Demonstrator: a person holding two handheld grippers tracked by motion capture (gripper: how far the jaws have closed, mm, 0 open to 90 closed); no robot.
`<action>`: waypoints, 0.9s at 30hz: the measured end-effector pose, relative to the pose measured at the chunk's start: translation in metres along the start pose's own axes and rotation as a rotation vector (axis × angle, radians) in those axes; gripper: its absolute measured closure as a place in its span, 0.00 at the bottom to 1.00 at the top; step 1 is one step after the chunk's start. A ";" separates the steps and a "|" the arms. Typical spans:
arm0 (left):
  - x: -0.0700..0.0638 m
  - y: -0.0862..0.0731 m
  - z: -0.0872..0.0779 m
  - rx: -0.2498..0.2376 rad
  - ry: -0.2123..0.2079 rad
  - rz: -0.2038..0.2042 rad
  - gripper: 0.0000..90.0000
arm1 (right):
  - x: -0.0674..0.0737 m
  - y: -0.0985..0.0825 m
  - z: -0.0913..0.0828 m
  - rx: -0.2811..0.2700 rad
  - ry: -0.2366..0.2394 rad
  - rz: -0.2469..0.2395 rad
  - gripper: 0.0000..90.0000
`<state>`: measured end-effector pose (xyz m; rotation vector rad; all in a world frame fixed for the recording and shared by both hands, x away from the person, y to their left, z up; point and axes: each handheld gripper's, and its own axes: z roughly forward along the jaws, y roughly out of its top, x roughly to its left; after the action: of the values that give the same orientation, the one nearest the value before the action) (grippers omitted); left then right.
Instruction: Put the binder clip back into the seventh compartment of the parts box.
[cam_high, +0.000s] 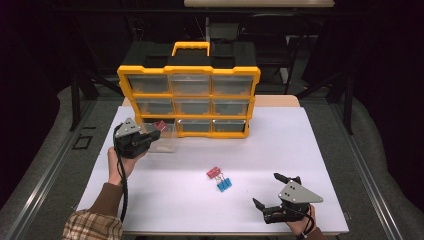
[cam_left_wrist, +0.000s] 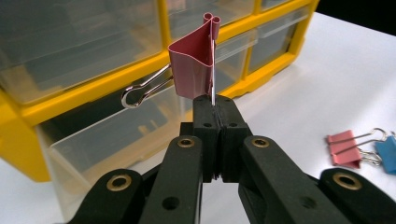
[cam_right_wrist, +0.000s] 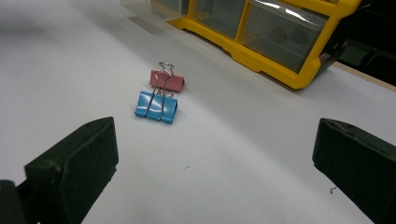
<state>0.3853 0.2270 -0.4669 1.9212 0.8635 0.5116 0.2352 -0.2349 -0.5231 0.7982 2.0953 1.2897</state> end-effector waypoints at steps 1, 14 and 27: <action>0.002 0.000 0.000 0.003 0.005 -0.007 0.99 | 0.000 0.000 0.000 0.001 0.000 0.000 0.00; 0.016 -0.009 0.007 0.032 0.040 -0.069 0.99 | 0.001 0.000 0.000 0.000 0.006 -0.006 0.00; 0.016 -0.011 0.009 0.023 0.071 -0.051 0.81 | 0.000 0.000 -0.002 -0.009 0.003 -0.004 0.00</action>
<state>0.3977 0.2372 -0.4807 1.9062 0.9658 0.5444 0.2334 -0.2360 -0.5221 0.7878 2.0915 1.2977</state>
